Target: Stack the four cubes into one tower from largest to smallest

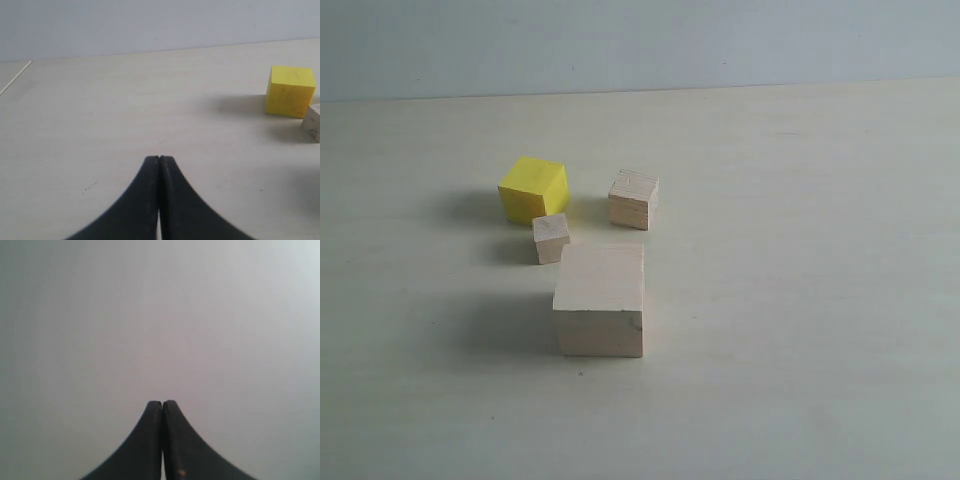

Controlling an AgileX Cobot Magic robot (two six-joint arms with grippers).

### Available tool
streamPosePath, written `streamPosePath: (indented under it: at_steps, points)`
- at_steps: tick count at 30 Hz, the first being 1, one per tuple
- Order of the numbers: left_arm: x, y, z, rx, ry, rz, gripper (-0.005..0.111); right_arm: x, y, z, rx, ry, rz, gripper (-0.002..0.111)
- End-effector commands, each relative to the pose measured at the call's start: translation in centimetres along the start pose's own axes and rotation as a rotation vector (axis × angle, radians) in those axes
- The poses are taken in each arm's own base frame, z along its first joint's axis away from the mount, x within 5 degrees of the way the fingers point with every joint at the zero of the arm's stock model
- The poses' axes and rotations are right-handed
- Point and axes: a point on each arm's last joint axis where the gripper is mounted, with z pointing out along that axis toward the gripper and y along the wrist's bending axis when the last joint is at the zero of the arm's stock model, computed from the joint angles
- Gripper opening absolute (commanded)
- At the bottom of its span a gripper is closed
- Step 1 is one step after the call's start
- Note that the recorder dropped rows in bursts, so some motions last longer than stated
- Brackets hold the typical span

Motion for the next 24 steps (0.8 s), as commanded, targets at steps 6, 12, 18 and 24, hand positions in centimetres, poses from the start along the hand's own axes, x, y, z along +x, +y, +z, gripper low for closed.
streamPosePath:
  at_steps: [6, 12, 18, 24]
  points:
    - [0.0, -0.1, 0.0, 0.007, -0.006, -0.007, 0.000, -5.1, 0.5, 2.9, -0.012, 0.149, -0.002, 0.000]
    - [0.0, -0.1, 0.0, 0.007, -0.006, -0.007, 0.000, -5.9, 1.0, 5.8, -0.066, 0.301, 0.012, 0.000]
    - [0.0, -0.1, 0.0, 0.007, -0.006, -0.007, 0.000, -4.7, 2.6, 8.6, -0.205, 0.490, -0.013, 0.000]
    - [0.0, -0.1, 0.0, 0.007, -0.006, -0.007, 0.000, -1.7, 6.3, 9.8, -0.532, 0.779, -0.038, 0.000]
